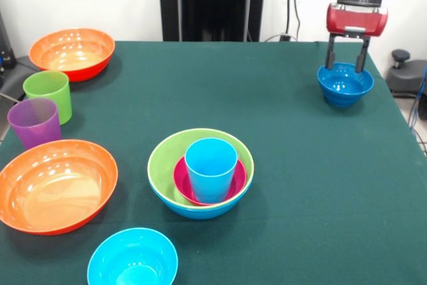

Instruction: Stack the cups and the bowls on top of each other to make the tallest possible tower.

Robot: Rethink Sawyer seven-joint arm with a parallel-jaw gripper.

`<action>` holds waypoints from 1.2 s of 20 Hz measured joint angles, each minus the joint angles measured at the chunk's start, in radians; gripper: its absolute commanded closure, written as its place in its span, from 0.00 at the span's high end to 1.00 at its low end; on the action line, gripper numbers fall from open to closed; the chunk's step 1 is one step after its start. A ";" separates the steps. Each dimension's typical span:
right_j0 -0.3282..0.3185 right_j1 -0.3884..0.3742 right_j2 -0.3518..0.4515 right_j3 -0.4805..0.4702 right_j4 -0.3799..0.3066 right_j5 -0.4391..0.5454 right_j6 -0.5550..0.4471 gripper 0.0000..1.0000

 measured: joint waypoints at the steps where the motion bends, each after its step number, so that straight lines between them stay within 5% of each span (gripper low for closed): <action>1: 0.007 0.001 0.000 0.000 0.000 0.002 0.000 1.00; 12: 0.033 -0.003 0.004 0.014 0.000 0.011 0.000 1.00; 24: -0.071 -0.031 0.033 0.026 0.000 0.072 0.000 1.00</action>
